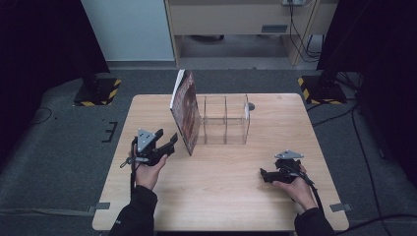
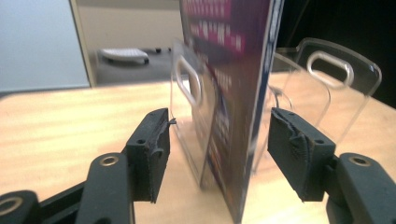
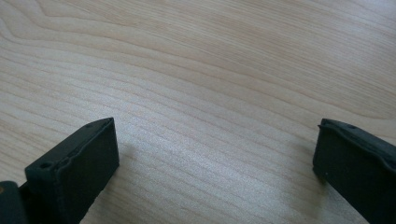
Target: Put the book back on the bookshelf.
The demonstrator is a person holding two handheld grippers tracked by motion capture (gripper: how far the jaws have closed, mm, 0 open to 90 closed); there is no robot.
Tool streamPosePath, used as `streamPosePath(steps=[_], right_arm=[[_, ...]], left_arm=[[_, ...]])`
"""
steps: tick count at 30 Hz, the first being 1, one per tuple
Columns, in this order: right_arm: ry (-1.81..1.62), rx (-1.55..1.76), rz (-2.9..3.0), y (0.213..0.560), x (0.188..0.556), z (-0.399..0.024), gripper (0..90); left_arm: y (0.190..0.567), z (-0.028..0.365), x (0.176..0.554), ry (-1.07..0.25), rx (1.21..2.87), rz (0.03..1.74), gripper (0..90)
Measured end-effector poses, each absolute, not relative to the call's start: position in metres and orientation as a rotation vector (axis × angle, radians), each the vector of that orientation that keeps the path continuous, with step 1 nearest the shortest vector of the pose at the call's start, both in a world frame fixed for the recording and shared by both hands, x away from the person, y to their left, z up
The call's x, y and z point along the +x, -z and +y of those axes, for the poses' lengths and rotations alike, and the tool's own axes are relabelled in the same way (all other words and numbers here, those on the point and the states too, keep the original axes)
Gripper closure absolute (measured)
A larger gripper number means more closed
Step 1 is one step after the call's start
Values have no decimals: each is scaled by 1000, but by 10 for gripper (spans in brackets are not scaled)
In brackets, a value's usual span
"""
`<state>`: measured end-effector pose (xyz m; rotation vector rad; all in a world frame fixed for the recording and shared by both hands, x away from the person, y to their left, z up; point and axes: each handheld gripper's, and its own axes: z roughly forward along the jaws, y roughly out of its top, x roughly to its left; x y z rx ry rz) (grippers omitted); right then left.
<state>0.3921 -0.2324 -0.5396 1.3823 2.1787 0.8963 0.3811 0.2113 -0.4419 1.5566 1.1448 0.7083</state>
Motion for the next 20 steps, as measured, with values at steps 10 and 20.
streamPosePath(steps=[10, 20], right_arm=[[-895, 1391, 2170, 540, 391, -232, 7], [-894, 1386, 2171, 540, 391, -232, 9]], left_arm=[[484, 216, 355, -589, 1732, 1133, 324], [511, 225, 362, -532, 1922, 1176, 281]])
